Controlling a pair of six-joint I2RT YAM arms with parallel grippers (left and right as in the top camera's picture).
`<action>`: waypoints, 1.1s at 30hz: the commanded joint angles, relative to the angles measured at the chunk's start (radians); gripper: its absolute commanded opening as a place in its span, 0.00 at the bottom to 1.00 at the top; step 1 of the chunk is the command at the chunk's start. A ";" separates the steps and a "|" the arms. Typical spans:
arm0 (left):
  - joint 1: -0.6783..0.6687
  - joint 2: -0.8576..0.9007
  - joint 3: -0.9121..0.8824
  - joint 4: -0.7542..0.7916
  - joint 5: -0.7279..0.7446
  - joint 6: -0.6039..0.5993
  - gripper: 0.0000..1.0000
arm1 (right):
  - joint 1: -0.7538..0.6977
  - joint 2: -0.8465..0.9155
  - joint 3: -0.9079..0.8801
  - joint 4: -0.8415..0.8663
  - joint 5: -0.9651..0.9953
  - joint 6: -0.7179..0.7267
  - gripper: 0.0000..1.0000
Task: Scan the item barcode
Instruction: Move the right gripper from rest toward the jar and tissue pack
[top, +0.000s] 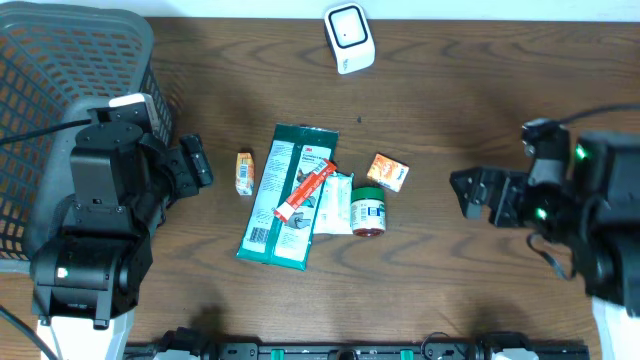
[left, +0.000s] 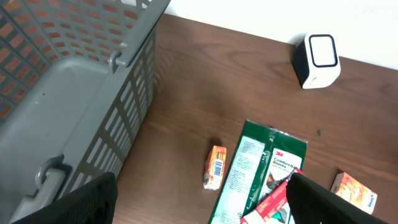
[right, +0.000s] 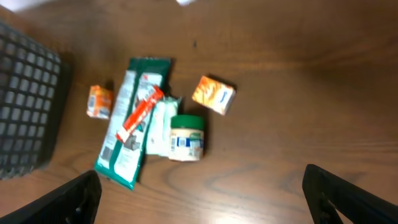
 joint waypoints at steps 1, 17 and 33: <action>0.006 0.000 0.010 0.001 -0.006 -0.006 0.87 | -0.002 0.050 -0.012 -0.003 -0.037 0.016 0.76; 0.006 0.000 0.010 0.001 -0.006 -0.006 0.87 | 0.090 0.418 -0.068 0.051 0.052 -0.255 0.25; 0.006 0.000 0.010 0.001 -0.006 -0.006 0.87 | 0.090 0.725 -0.068 0.286 -0.045 -0.602 0.22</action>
